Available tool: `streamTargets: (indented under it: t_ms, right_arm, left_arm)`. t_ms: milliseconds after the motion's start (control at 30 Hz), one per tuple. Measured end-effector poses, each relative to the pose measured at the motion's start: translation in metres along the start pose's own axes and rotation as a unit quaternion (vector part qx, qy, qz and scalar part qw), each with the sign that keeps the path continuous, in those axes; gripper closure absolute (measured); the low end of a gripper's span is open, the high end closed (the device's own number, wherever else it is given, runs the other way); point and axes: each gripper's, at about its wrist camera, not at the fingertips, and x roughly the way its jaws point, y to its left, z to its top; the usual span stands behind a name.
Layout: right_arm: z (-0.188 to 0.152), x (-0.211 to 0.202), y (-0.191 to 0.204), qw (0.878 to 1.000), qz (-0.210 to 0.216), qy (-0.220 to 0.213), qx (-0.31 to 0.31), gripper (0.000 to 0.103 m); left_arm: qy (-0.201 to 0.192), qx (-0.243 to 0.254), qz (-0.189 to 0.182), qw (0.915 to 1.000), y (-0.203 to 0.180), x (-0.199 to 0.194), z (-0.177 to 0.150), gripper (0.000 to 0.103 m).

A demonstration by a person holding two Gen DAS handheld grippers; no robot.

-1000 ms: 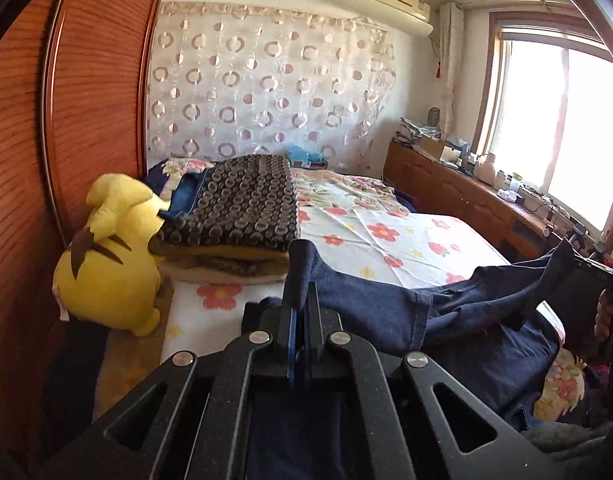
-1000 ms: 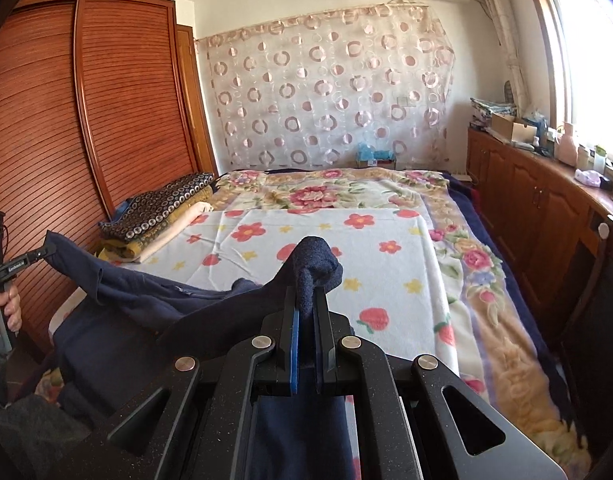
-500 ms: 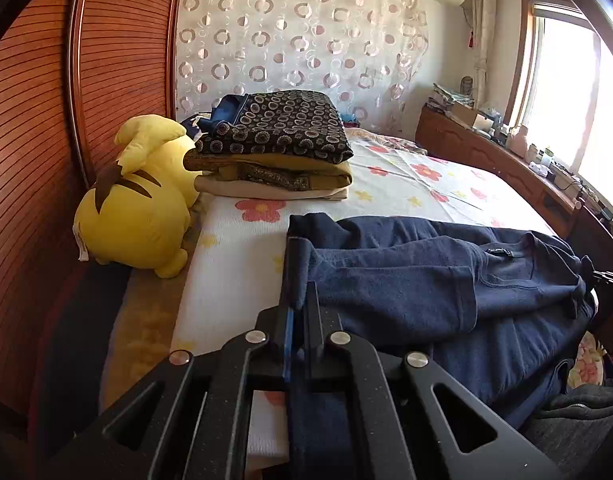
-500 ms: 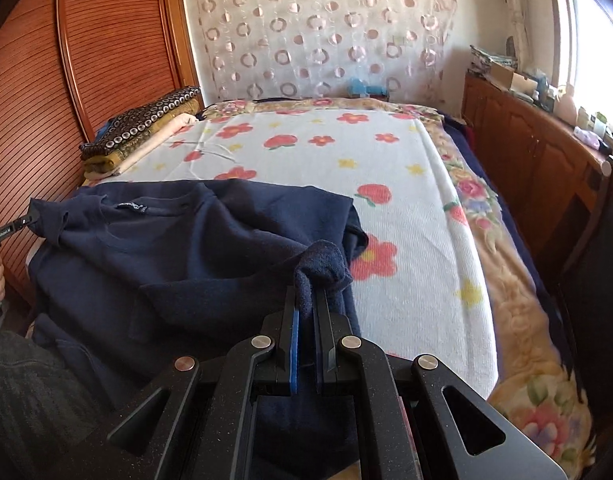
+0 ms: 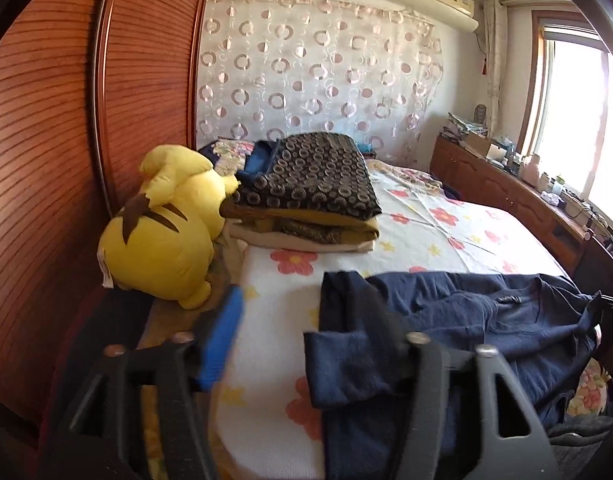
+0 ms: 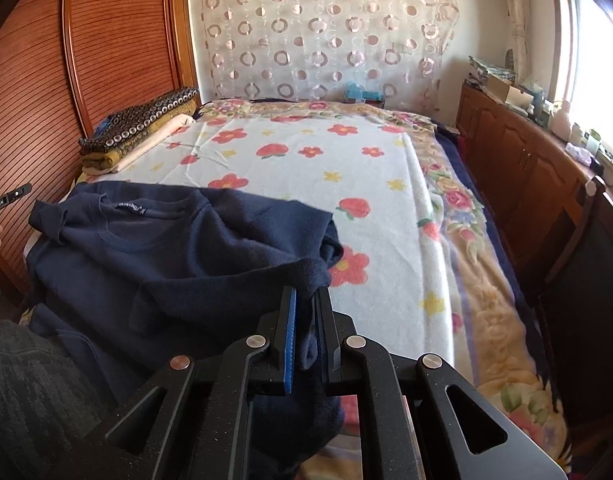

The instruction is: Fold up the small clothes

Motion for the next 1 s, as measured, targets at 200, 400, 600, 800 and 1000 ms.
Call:
streamTargets:
  t_ms: [200, 400, 600, 800, 1000]
  right_arm:
    - [0.014, -0.008, -0.006, 0.999, -0.026, -0.029, -0.003, 0.081]
    - [0.038, 0.010, -0.010, 0.998, -0.021, -0.052, 0.003, 0.075]
    - [0.045, 0.063, -0.010, 1.000, 0.004, -0.014, 0.008, 0.075]
    - [0.035, 0.093, -0.013, 0.999, 0.018, 0.027, 0.017, 0.075]
    - [0.042, 0.095, -0.015, 0.999, 0.027, 0.032, 0.015, 0.085]
  left_arm:
    - [-0.007, 0.018, 0.006, 0.9998, -0.005, 0.011, 0.024, 0.025]
    - [-0.005, 0.046, -0.014, 0.9988, -0.028, 0.027, 0.061, 0.025]
    - [0.021, 0.065, -0.049, 0.9965, -0.051, 0.061, 0.077, 0.025]
    - [0.086, 0.067, -0.052, 0.9927, -0.058, 0.106, 0.051, 0.025]
    - [0.118, 0.059, -0.041, 0.9904, -0.056, 0.121, 0.025, 0.025]
